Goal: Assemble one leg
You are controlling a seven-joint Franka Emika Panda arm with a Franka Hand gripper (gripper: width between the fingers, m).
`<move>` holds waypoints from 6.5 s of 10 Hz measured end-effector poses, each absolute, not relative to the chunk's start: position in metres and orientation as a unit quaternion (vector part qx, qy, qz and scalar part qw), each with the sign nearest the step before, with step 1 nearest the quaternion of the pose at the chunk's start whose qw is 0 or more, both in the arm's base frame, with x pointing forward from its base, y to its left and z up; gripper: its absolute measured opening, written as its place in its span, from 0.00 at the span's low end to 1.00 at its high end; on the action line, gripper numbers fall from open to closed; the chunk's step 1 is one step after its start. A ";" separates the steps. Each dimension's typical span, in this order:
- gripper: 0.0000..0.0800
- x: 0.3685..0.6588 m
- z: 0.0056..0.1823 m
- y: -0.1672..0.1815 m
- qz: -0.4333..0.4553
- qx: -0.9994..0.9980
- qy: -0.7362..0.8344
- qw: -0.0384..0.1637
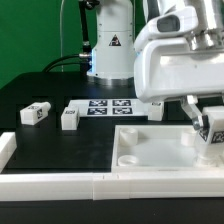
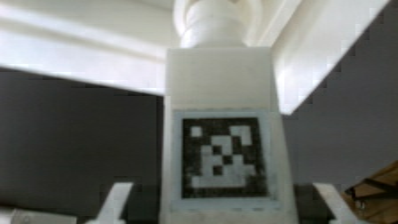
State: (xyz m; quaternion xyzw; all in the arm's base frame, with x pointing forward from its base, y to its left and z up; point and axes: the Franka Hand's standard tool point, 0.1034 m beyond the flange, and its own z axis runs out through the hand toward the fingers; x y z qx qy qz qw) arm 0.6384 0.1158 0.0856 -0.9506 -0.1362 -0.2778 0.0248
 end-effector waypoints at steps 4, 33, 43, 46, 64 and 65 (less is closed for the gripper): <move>0.37 0.633 0.083 0.120 -0.279 -0.950 -0.138 0.025; 0.78 0.639 0.070 0.107 0.048 -0.989 -0.125 0.062; 0.37 0.640 0.069 0.106 0.057 -0.996 0.039 0.055; 0.37 0.639 0.067 0.108 0.065 -0.964 0.256 0.039; 0.81 0.627 0.069 0.119 0.073 -0.996 0.016 0.044; 0.81 0.626 0.069 0.121 0.082 -0.995 -0.045 0.043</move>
Offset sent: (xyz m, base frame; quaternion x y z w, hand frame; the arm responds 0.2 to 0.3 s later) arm -0.0099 0.0045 -0.0040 0.0008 0.0009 0.0175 0.9998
